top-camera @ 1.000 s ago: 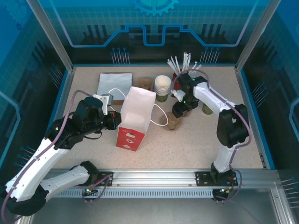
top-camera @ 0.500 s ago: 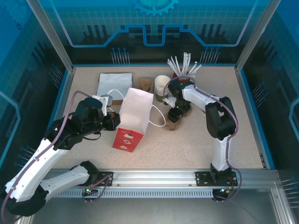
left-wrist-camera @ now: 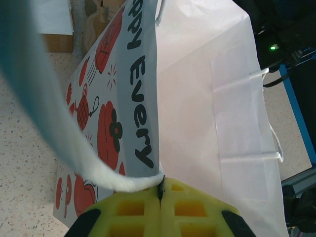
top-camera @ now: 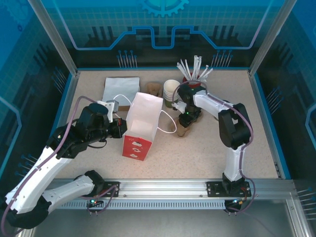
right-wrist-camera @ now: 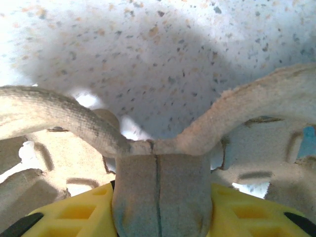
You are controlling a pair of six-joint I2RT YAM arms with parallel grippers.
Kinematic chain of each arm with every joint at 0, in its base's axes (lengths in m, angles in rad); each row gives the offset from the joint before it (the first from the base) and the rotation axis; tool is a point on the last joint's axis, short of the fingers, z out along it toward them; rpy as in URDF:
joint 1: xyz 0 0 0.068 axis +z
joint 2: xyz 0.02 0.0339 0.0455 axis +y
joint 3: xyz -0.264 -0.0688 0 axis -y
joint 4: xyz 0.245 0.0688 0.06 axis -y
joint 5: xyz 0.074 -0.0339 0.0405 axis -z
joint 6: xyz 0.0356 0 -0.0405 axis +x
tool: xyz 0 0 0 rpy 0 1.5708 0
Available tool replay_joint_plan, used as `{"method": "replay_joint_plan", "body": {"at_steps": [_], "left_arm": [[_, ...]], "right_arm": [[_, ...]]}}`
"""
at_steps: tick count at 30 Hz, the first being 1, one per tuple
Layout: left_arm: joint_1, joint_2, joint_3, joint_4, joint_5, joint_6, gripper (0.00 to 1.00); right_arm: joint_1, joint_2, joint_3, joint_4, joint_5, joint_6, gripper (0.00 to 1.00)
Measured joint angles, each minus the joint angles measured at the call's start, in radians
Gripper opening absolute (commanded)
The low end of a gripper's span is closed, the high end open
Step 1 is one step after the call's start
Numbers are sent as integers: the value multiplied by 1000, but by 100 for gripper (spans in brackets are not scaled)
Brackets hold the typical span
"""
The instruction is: Pack the takeout coffee
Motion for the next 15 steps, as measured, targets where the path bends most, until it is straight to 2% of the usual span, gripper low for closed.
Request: {"method": "replay_joint_plan", "body": {"at_steps": [5, 15], "left_arm": [[0, 0, 0, 7, 26, 2, 0], [0, 29, 0, 56, 118, 32, 0]], "right_arm": [[-35, -197, -57, -8, -45, 24, 44], [-240, -576, -50, -59, -229, 101, 43]]}}
